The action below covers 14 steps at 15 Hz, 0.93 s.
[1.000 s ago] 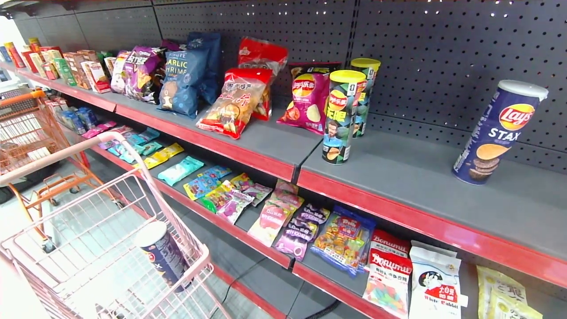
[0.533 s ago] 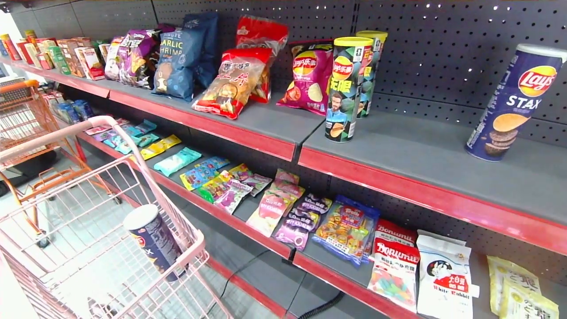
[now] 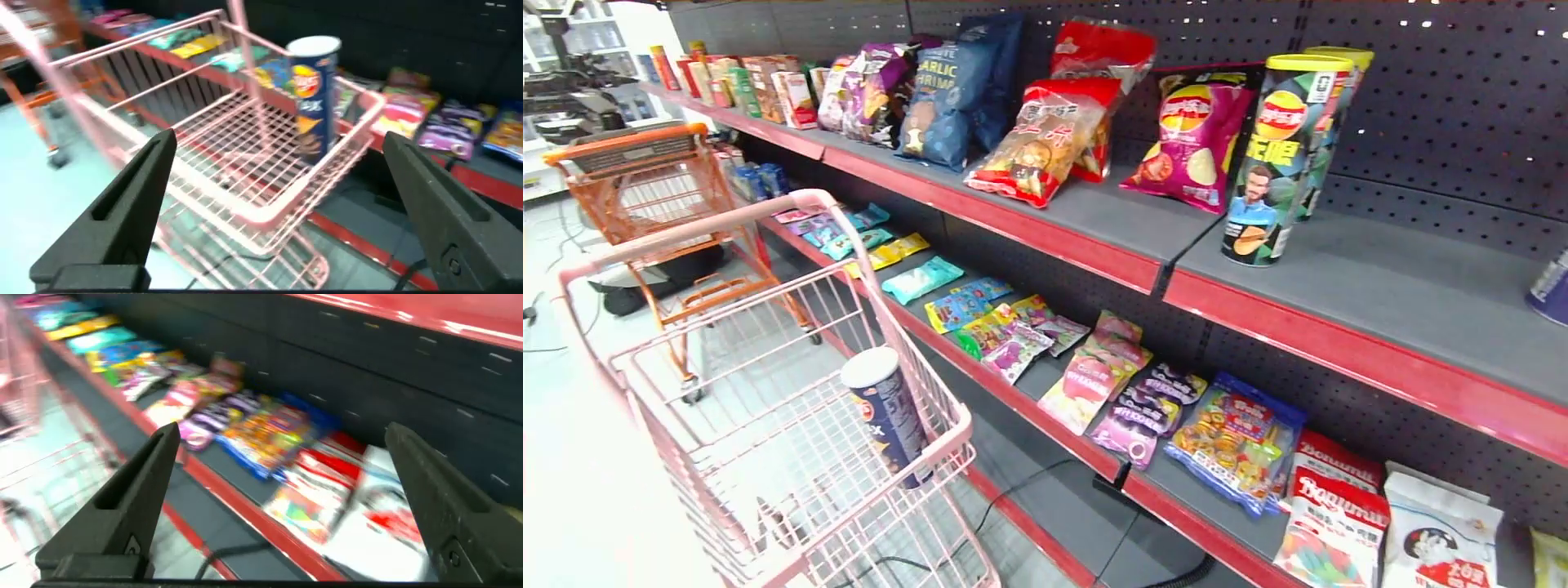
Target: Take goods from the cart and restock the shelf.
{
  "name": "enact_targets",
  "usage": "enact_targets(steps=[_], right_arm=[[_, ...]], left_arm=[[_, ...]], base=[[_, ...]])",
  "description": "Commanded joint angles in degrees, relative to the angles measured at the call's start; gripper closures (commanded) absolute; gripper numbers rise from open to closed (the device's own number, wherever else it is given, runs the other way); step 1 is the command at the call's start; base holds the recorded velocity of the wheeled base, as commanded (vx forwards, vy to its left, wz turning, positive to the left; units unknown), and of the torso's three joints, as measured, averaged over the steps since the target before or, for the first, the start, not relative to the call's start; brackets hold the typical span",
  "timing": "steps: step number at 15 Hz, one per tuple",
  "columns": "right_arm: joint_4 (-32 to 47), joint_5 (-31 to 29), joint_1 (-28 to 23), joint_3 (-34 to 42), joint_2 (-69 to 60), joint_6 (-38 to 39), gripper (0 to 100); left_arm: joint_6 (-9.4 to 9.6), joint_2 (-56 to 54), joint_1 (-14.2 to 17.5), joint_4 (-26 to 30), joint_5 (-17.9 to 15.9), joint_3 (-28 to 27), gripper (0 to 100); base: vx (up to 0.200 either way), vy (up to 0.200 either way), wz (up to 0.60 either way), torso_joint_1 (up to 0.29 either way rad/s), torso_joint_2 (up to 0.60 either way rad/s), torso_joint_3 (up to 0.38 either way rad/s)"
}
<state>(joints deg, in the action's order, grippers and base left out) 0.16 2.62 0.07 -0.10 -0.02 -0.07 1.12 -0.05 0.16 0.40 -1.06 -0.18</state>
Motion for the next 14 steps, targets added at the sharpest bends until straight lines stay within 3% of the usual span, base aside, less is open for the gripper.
enact_targets(steps=[1,4,7,8,9,10,11,12,14], right_arm=[[0.0,0.0,0.0,0.0,0.0,0.0,0],[0.0,0.0,0.0,0.0,0.0,0.0,0],[0.0,0.0,0.0,0.0,0.0,0.0,0],[0.0,0.0,0.0,0.0,0.0,0.0,0],[0.0,0.0,0.0,0.0,0.0,0.0,0],[0.0,0.0,0.0,0.0,0.0,0.0,0],[0.0,0.0,0.0,0.0,0.0,0.0,0],[0.0,0.0,0.0,0.0,0.0,0.0,0],[0.0,0.0,0.0,0.0,0.0,0.0,0]], left_arm=[[0.02,0.0,0.0,0.0,-0.1,0.0,0],[0.11,1.1,-0.2,0.0,-0.3,0.0,0],[0.28,1.3,-0.2,-0.1,-3.9,-0.1,0],[0.11,3.7,-0.3,-0.1,-3.9,-4.8,0],[-1.56,14.5,-0.3,-0.1,-2.6,-14.3,0],[-10.97,29.3,0.4,-0.4,2.0,-26.9,0],[-13.78,38.6,1.1,-0.4,7.4,-31.8,0],[-13.16,45.0,2.4,-0.6,10.6,-32.2,0],[-12.81,53.0,2.7,-5.9,7.8,-28.3,0]], base=[[0.0,0.0,0.0,0.0,0.0,0.0],[0.0,0.0,0.0,0.0,0.0,0.0],[0.0,0.0,0.0,0.0,0.0,0.0],[0.0,0.0,0.0,0.0,0.0,0.0],[0.0,0.0,0.0,0.0,0.0,0.0],[0.0,0.0,0.0,0.0,0.0,0.0],[0.0,0.0,0.0,0.0,0.0,0.0],[0.0,0.0,0.0,0.0,0.0,0.0],[0.0,0.0,0.0,0.0,0.0,0.0]])
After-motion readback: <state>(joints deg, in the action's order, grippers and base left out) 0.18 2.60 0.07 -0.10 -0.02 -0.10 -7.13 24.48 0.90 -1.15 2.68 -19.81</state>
